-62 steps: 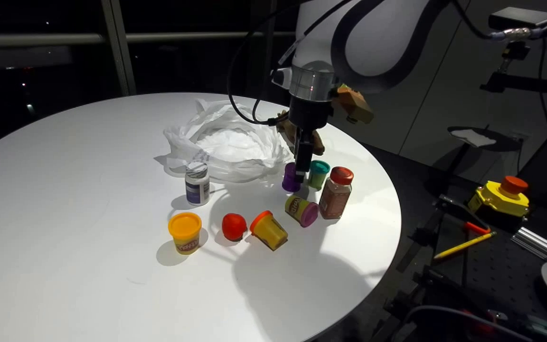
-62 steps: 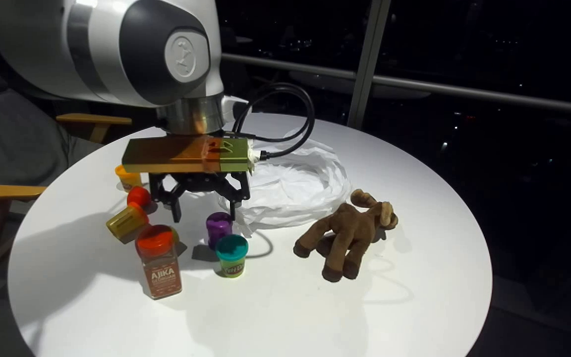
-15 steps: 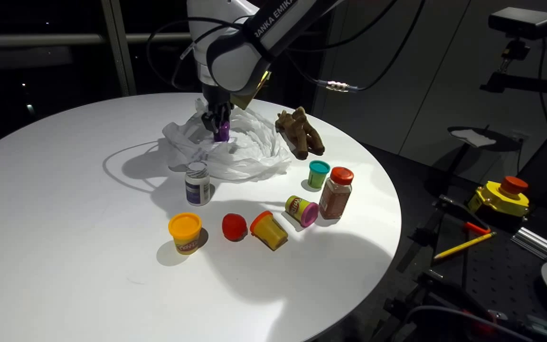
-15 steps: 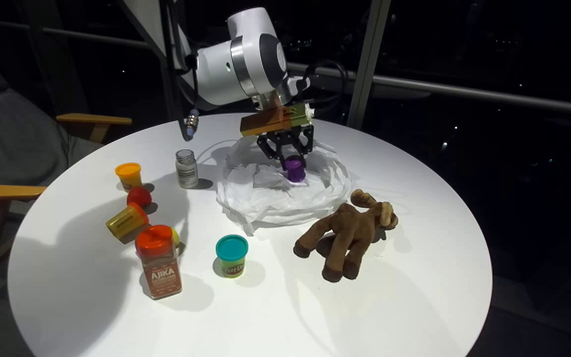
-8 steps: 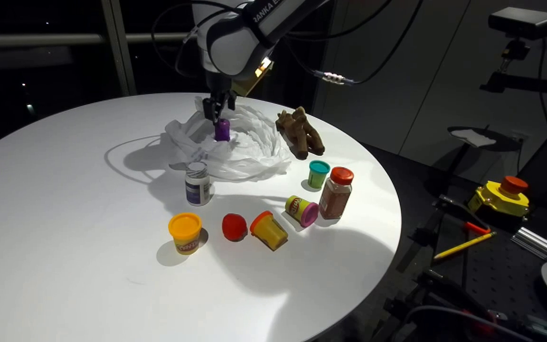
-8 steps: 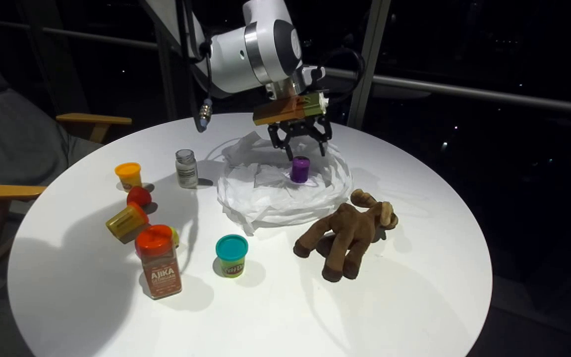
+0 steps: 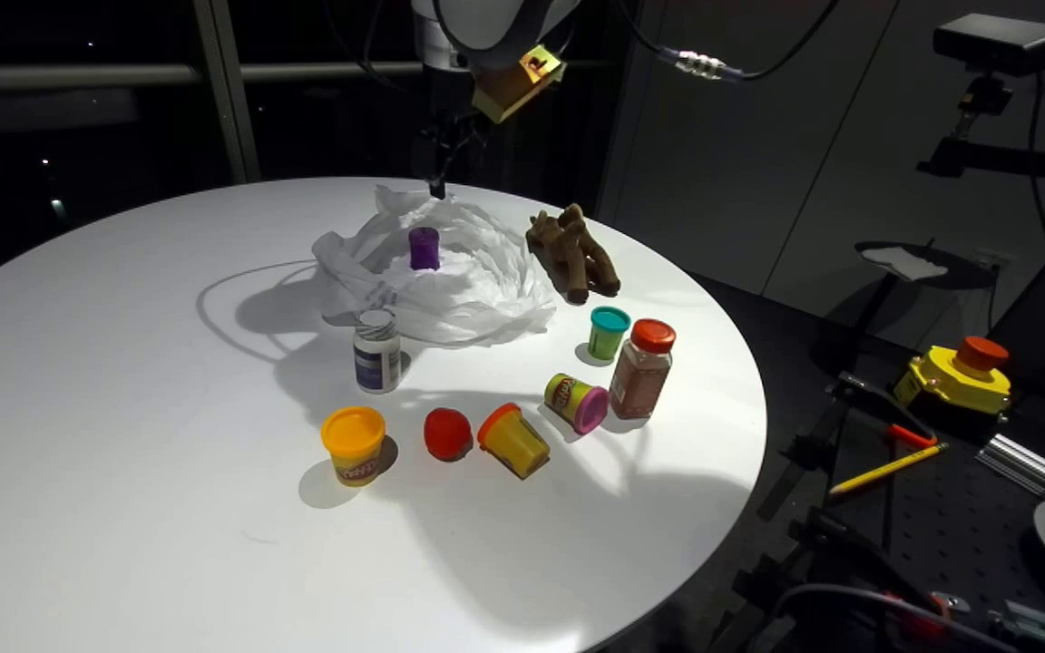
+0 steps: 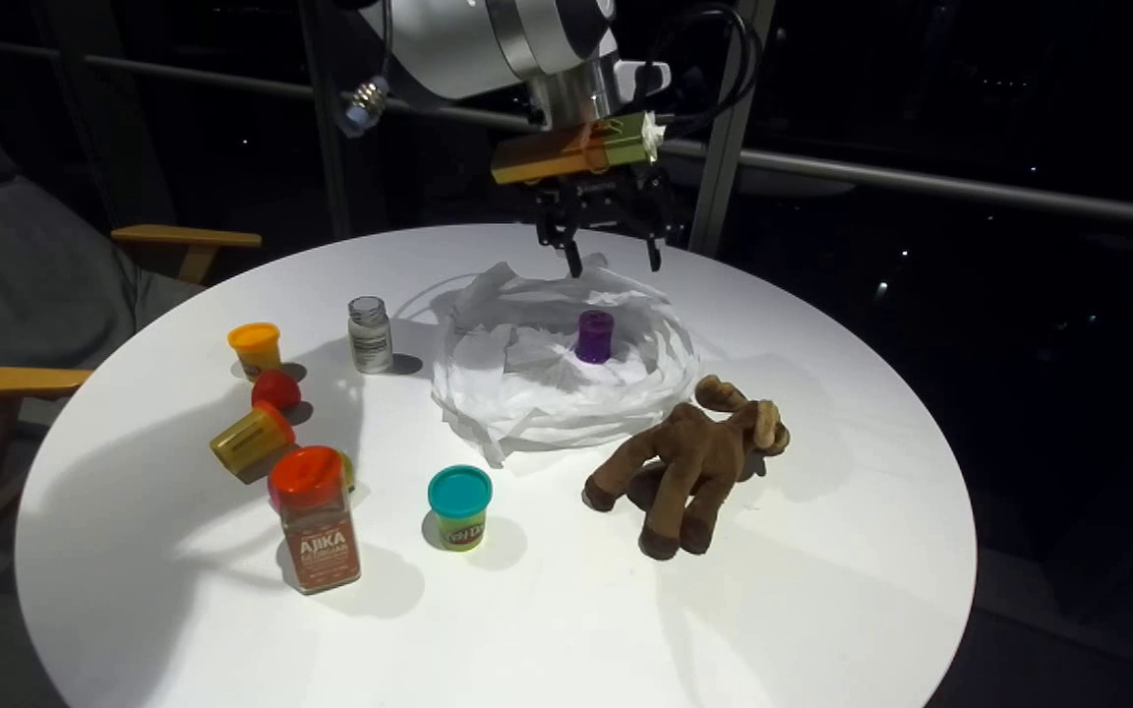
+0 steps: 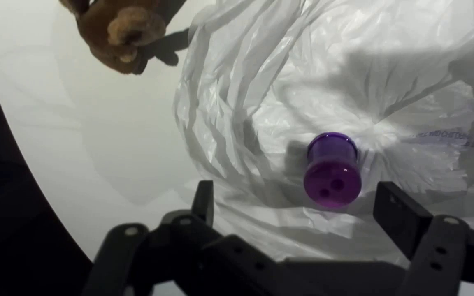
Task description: Pick the objects on the table in the plastic bag
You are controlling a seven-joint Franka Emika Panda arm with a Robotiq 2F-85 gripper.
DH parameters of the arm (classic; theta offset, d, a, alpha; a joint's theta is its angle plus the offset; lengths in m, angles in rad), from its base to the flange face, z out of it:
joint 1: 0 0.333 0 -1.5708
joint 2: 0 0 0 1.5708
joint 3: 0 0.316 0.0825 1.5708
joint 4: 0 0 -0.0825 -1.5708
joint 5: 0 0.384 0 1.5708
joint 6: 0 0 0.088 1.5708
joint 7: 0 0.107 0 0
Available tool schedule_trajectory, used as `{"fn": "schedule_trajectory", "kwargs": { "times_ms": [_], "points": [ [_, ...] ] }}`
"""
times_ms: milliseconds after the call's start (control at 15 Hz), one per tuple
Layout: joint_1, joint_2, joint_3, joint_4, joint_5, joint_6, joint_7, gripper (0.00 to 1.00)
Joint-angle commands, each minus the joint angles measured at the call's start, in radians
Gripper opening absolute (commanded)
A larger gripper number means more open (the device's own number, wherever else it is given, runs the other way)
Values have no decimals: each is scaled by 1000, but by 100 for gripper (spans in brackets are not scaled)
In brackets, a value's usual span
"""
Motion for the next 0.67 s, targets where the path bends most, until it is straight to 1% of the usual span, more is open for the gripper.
{"fn": "schedule_trajectory", "kwargs": {
  "times_ms": [0,133,333,600],
  "points": [
    [44,-175,-36,-249,11,-1,193,100],
    [64,-230,-56,-357,-6,31,316,100],
    [52,-299,-40,-522,19,53,389,100],
    [52,-430,-48,-748,17,121,494,100]
  ]
}}
